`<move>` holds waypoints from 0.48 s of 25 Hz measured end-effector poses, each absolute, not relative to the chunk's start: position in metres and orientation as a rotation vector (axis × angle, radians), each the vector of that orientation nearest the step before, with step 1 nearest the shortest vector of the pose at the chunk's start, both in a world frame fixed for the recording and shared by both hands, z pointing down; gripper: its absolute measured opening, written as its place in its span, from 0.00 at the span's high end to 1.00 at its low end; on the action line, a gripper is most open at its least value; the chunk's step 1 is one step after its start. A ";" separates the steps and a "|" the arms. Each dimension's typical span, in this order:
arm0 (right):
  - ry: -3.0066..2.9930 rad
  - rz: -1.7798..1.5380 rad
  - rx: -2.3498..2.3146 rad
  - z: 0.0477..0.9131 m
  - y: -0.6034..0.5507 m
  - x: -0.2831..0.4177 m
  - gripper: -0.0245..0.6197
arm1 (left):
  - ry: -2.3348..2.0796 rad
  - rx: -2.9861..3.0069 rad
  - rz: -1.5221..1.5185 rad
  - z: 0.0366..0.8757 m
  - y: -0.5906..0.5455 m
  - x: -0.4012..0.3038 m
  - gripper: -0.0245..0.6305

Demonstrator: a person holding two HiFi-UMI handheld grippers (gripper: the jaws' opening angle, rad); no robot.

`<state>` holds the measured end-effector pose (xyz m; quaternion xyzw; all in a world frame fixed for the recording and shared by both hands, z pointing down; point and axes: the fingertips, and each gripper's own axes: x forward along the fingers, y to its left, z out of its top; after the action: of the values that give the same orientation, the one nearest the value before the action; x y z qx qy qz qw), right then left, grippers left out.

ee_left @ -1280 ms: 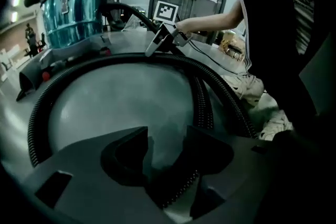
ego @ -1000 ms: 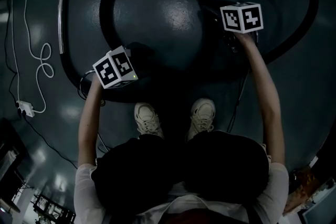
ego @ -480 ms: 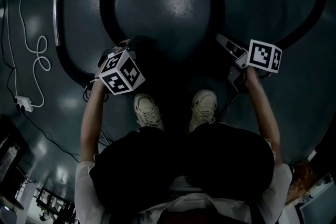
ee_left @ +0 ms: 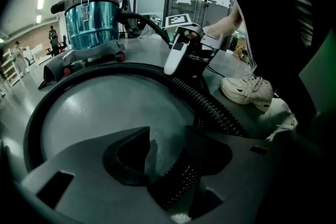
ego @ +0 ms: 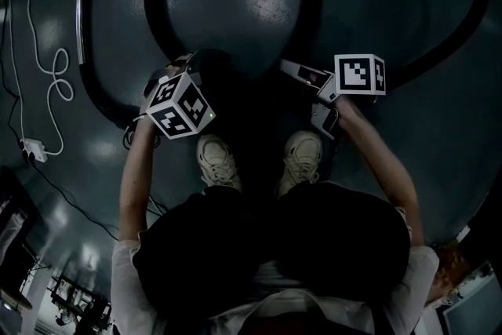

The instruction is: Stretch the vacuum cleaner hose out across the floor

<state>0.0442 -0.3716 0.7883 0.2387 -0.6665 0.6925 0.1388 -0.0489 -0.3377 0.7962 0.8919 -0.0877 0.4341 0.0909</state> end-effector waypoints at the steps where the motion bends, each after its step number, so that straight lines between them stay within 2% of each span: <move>1: -1.957 1.950 0.720 0.788 -0.381 0.052 0.66 | -0.249 2.647 1.294 0.796 -0.335 -0.049 0.63; 4: -2.032 1.727 0.903 0.785 -0.432 0.104 0.66 | -0.200 2.608 1.281 0.796 -0.334 -0.048 0.63; 6: -2.016 1.459 1.038 0.782 -0.470 0.156 0.66 | -0.207 2.583 1.281 0.797 -0.336 -0.050 0.63; 7: -1.968 1.179 1.090 0.780 -0.490 0.187 0.66 | -0.221 2.572 1.287 0.797 -0.338 -0.052 0.70; 8: -1.866 0.787 1.112 0.776 -0.510 0.221 0.77 | -0.224 2.562 1.305 0.798 -0.338 -0.053 0.75; 9: -1.715 0.373 1.097 0.770 -0.528 0.254 0.95 | -0.217 2.558 1.338 0.801 -0.337 -0.055 0.75; 10: -1.562 0.044 1.060 0.764 -0.540 0.282 0.95 | -0.212 2.561 1.385 0.804 -0.335 -0.056 0.75; 11: -1.483 -0.110 1.032 0.759 -0.544 0.297 0.95 | -0.220 2.567 1.430 0.807 -0.333 -0.056 0.75; 12: -1.531 -0.049 1.037 0.755 -0.538 0.296 0.94 | -0.236 2.573 1.460 0.809 -0.333 -0.057 0.75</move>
<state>0.2964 -0.5384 0.7546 0.4477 -0.6611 -0.0211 0.6018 -0.0566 -0.3329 0.8093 0.8638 -0.0791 0.4900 0.0868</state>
